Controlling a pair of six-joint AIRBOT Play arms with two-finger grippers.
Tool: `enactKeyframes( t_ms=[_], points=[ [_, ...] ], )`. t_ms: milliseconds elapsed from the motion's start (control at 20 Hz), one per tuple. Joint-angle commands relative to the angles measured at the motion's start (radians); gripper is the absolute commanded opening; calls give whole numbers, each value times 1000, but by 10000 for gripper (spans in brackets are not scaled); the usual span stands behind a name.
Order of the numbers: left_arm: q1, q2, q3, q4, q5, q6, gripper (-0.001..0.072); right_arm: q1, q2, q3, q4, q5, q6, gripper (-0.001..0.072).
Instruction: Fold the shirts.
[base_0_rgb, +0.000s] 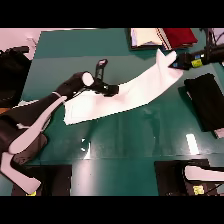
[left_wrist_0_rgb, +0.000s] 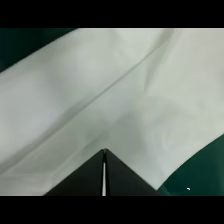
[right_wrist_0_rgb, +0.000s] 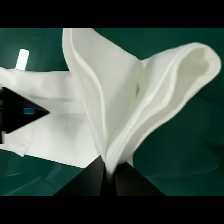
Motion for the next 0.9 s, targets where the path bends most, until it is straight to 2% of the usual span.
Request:
enactKeyframes(
  t_ms=[0, 450, 550, 700, 850],
  points=[
    [-29, -119, 111, -16, -41, -1, 30, 129, 31, 102, 0, 11, 66, 15],
    [-28, -129, 115, 6, -77, 2, 31, 304, 31, 227, 2, -58, 145, 15],
    [-20, -126, 119, 17, -101, 3, 30, 320, 30, 226, 48, -72, 151, 16],
    [42, -88, 136, 21, -154, 2, 31, 352, 30, 226, 111, -108, 151, 15],
    [146, 47, 137, 93, -169, 2, 31, 423, 19, 226, 130, -150, 151, 16]
  ],
)
